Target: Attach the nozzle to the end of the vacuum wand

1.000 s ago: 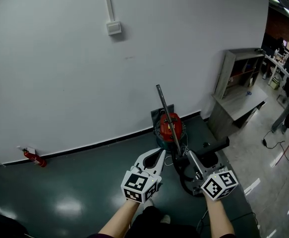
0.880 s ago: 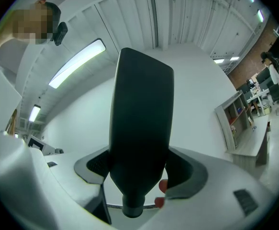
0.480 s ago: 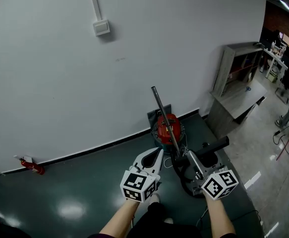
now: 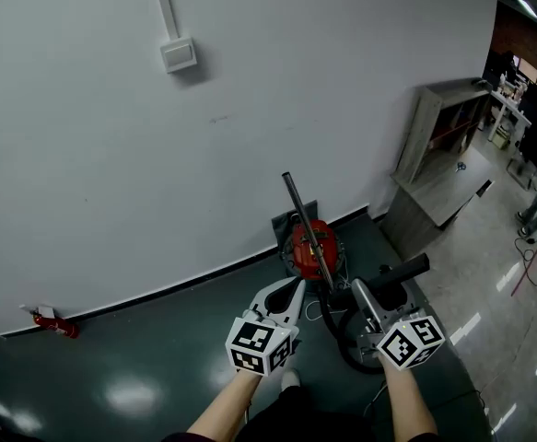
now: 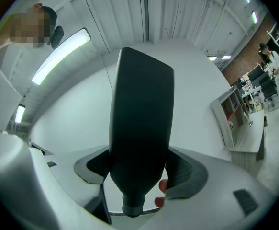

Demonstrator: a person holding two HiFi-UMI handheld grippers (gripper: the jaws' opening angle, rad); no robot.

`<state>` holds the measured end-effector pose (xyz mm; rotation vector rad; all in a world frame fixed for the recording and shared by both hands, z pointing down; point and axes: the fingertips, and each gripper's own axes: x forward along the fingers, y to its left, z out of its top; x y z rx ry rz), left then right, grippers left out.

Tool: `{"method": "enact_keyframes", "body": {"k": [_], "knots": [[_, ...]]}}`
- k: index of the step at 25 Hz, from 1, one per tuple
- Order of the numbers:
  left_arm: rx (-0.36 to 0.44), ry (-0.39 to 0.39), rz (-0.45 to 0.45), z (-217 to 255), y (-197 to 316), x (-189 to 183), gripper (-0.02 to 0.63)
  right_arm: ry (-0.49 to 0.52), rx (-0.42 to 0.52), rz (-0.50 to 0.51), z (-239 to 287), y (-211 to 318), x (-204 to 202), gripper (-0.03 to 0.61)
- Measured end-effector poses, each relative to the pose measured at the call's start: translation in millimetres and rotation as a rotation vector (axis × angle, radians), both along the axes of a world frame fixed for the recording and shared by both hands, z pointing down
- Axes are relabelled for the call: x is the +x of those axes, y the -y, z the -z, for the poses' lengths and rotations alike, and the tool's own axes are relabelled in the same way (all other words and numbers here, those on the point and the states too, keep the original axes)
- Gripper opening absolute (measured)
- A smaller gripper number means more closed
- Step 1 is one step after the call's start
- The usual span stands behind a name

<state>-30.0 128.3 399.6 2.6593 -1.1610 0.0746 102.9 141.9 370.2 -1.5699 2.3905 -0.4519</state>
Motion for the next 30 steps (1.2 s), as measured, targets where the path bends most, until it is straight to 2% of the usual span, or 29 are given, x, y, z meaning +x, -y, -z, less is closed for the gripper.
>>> {"method": "enact_keyframes", "body": {"k": [12, 30], "knots": [[-0.049, -0.001, -0.041, -18, 55, -5, 0.005, 0.009, -0.016, -0.059, -2, 53, 2, 0.345], [-0.11, 0.004, -0.017, -47, 146, 10, 0.003, 0.019, -0.046, -0.044, -20, 153, 21, 0.345]]}}
